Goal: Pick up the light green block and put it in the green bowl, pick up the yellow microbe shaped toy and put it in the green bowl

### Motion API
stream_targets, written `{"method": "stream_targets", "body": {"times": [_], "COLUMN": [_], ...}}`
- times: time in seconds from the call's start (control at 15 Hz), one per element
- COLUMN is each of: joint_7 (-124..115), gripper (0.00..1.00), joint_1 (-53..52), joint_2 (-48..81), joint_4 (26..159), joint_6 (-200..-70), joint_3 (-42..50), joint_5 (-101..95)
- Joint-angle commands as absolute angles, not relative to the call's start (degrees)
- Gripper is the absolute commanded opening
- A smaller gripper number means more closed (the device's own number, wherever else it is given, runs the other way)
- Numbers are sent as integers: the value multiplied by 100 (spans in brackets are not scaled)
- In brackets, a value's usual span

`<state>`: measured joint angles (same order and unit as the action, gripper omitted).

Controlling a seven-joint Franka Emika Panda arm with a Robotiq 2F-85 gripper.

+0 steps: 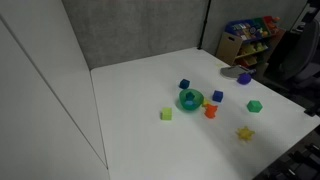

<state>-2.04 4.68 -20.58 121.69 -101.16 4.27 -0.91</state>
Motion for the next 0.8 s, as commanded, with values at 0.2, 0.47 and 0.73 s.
{"method": "stream_targets", "body": {"times": [0.2,0.47,0.73], "joint_7": [-201,-271,-384], "gripper": [100,100,100], "joint_1": [470,324,122], "joint_2": [-2059,-1622,-1013], "joint_4": [12152,11918,11672], "joint_6": [-10105,-10128,-10282], "joint_3": [426,303,102], "joint_5": [-90,30,232]}}
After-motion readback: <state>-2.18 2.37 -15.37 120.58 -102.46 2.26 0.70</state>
